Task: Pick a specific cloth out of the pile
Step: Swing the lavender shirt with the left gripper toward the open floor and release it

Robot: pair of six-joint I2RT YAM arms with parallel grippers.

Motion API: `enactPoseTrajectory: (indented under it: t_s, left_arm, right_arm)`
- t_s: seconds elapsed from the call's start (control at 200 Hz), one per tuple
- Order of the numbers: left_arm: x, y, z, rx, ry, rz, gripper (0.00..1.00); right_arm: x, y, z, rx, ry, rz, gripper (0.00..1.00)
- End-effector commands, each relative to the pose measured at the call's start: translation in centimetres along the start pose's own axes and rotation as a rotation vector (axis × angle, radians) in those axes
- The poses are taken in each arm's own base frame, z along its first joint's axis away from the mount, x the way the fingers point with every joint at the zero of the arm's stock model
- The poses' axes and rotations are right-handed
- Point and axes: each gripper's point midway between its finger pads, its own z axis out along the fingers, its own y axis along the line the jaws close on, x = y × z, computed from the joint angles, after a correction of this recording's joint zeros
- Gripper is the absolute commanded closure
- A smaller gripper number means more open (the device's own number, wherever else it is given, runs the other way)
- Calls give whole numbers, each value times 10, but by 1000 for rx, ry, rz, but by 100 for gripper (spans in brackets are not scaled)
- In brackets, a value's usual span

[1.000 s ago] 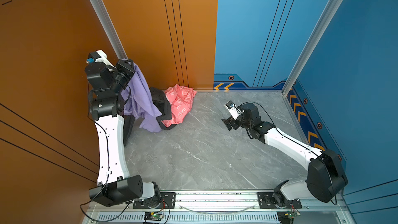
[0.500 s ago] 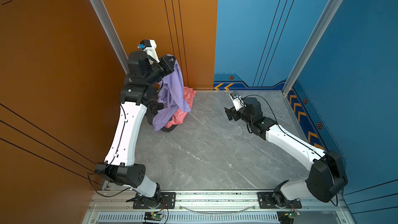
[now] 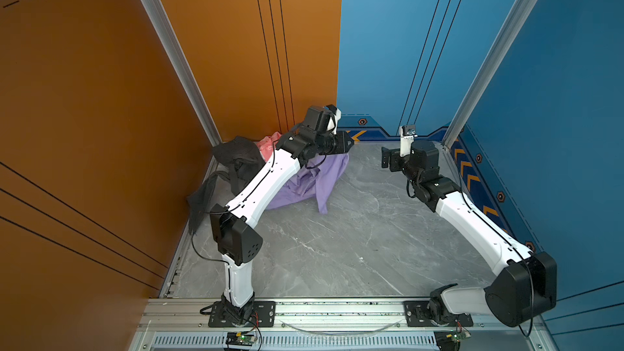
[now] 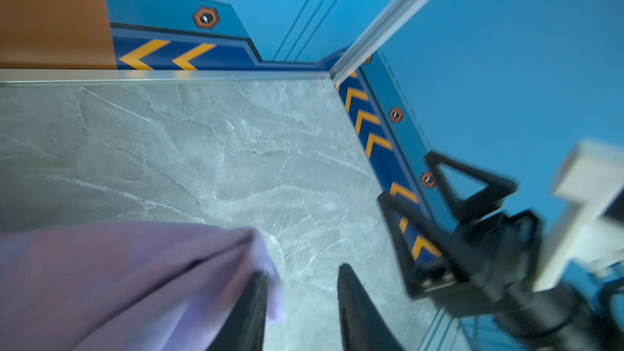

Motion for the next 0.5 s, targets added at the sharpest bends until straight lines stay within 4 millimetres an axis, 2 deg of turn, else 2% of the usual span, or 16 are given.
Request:
enactPoseTrajectory:
  t_s: [0.0, 0.075, 0.145, 0.19, 0.335, 0.495]
  left_arm:
    - [35, 4, 4, -101, 151, 113, 41]
    - [40, 7, 1, -153, 175, 173, 25]
    - [34, 14, -8, -204, 147, 198, 7]
    - [27, 22, -15, -244, 124, 207, 1]
    - [11, 49, -41, -335, 70, 183, 1]
    - [14, 86, -70, -471, 46, 128, 2]
  right_arm:
    - [12, -12, -5, -42, 38, 182, 0]
    - [15, -17, -5, -43, 50, 204, 0]
    - [19, -15, -4, -56, 66, 206, 0]
    - [22, -12, -2, -71, 80, 205, 0]
    - [34, 8, 6, -129, 148, 198, 2]
    - [53, 46, 15, -212, 240, 123, 4]
